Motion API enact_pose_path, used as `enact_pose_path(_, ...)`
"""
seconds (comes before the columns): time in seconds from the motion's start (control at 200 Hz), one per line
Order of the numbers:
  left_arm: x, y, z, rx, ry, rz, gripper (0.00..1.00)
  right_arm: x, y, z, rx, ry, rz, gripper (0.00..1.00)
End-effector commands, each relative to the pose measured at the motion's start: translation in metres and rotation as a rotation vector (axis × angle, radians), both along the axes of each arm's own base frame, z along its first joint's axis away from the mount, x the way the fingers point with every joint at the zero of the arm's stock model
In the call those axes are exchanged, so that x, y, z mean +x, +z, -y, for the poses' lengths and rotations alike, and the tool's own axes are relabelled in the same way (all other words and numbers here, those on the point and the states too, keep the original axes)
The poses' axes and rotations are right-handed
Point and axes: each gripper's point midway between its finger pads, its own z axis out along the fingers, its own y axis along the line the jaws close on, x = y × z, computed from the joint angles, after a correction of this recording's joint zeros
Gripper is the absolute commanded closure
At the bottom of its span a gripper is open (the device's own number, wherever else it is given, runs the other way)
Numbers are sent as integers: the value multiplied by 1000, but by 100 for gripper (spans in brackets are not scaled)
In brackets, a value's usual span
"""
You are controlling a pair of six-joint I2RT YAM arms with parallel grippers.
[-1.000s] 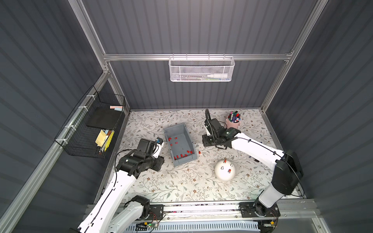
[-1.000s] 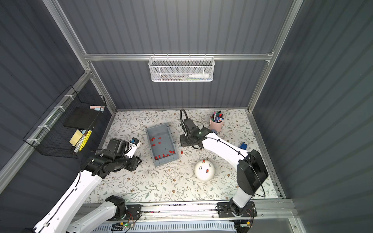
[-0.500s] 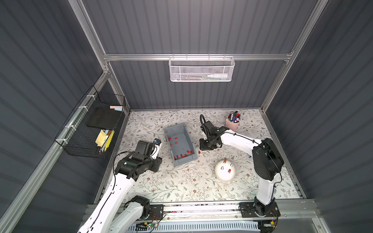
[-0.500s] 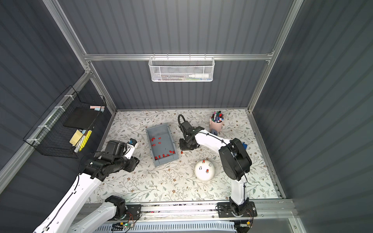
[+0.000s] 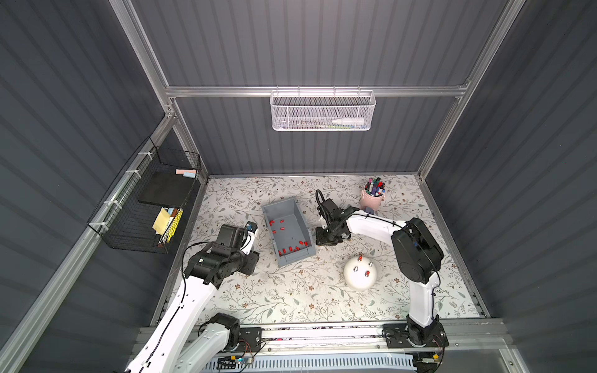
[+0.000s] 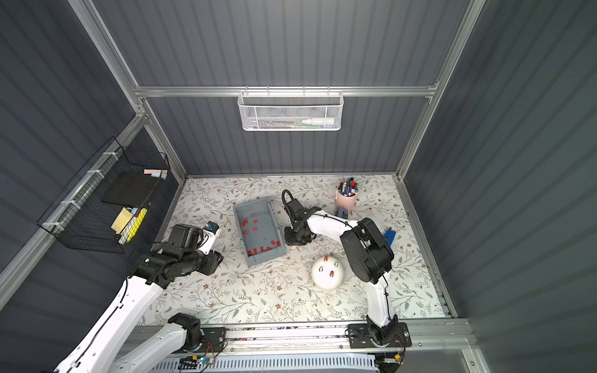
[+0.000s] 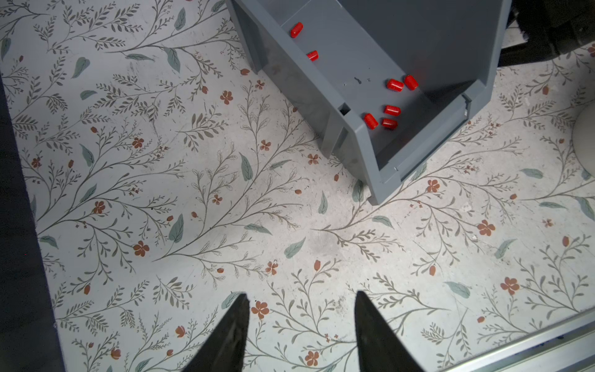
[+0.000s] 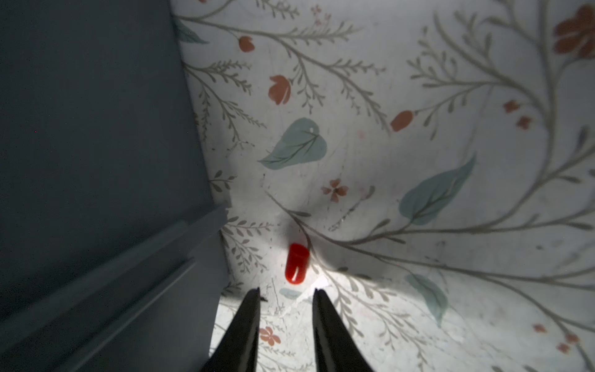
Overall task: Cover the protruding screws with screw protection sleeves
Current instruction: Pick up the screw protection sleeve from the center of the board.
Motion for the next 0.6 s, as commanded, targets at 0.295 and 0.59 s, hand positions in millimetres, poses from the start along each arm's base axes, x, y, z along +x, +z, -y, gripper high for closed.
enact_pose_path(0.295,-4,-1,-1,-10,1,8,47,-6,-11,11,-82,22,-16,75)
enact_pose_path(0.59,-4,-2,1,-16,-6,5,47,-3,-13,7,-93,72,2,69)
